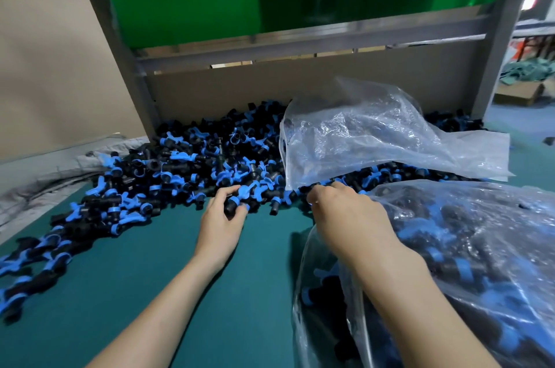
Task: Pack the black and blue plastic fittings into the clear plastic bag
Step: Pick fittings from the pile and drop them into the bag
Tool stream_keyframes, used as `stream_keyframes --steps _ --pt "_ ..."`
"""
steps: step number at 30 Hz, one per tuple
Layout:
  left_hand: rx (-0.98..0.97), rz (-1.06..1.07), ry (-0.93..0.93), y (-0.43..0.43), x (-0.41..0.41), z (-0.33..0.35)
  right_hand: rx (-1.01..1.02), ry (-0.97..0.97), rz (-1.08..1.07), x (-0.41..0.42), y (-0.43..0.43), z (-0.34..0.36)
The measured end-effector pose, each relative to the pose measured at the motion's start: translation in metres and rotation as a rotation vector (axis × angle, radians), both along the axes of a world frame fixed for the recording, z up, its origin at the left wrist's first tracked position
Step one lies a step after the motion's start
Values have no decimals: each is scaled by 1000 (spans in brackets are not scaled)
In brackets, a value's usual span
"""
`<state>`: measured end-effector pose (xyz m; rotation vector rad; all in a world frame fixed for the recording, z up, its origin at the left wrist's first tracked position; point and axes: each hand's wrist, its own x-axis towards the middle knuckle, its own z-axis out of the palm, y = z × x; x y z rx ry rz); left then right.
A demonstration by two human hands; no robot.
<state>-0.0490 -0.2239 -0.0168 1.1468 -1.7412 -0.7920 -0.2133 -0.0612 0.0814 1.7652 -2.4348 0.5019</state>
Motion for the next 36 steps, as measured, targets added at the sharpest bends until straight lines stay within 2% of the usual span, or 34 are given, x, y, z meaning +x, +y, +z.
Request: stream_keyframes --steps 4,8,11,16,22,28,33,36 --pt "41 15 137 19 5 4 -9 8 -2 -1 -2 -4" --pt "25 177 354 36 12 9 -9 14 3 -2 -4 -6" --pt "159 107 527 55 11 10 -8 29 10 -4 -6 -7" --pt "244 -123 605 85 -9 10 7 39 21 -4 -7 -6" --pt "210 -327 431 96 -16 8 14 68 58 -5 -7 -8" --pt "250 -342 482 95 -17 15 54 35 79 -7 -7 -6" --pt "327 -292 625 97 -16 19 78 29 66 -7 -7 -8" --pt "318 -298 627 98 -14 21 98 20 59 -7 -7 -7"
